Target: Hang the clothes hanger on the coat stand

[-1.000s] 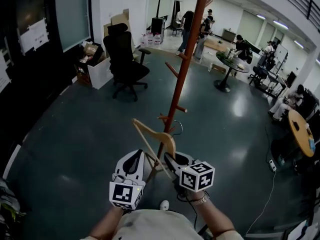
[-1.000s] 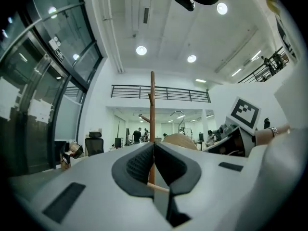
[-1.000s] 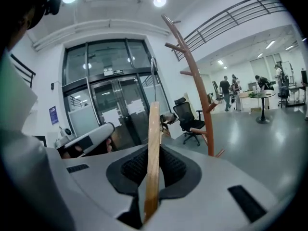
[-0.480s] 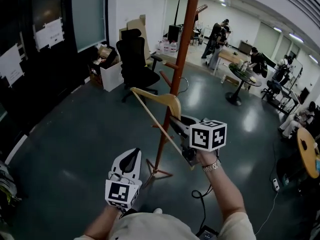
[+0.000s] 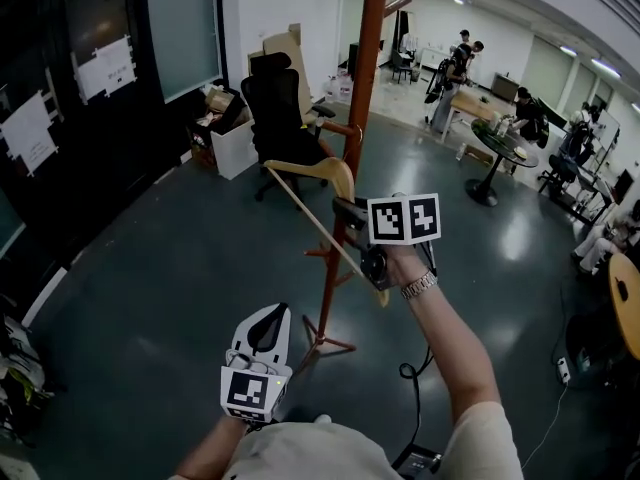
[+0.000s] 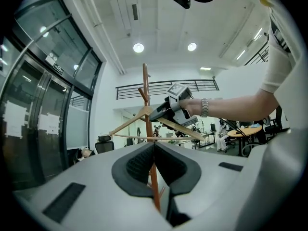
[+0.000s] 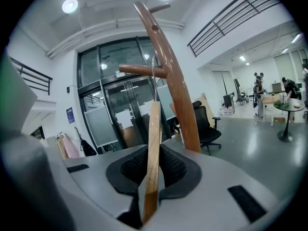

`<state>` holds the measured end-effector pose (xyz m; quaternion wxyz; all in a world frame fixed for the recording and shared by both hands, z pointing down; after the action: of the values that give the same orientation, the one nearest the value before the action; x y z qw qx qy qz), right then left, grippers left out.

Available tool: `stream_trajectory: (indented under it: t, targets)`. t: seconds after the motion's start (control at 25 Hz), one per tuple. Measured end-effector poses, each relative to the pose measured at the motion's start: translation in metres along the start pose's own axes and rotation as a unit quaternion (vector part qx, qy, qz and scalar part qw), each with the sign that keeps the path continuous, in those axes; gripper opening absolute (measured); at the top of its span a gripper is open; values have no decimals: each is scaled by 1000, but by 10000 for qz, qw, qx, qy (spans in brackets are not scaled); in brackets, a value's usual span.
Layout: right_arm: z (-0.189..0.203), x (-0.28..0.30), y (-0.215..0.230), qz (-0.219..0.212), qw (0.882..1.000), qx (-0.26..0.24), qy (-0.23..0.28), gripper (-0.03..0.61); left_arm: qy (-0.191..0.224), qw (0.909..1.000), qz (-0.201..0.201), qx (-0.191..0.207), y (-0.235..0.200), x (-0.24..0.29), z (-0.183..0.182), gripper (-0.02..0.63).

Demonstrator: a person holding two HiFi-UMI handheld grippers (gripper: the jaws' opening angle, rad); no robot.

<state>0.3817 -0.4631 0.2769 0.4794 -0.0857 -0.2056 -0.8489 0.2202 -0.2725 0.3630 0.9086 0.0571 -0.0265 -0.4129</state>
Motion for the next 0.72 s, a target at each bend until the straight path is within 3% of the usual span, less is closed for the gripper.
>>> stream_trajectory:
  t: [0.72]
  targets:
    - [-2,32,25,-161,9979,-587,-210,67,-232,9991,-198,-280,0,22,30,12]
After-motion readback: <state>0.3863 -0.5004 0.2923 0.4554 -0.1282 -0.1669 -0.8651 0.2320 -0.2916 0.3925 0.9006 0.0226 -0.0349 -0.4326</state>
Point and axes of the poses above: the fingertips, and each gripper's own axes: x forward along the fingers, y to its right, z out of its underside, the point moved 5 cm from there along -x, backward along the fingers, and after that the axes turned 9 degrees about z, right-handed, at the moved point
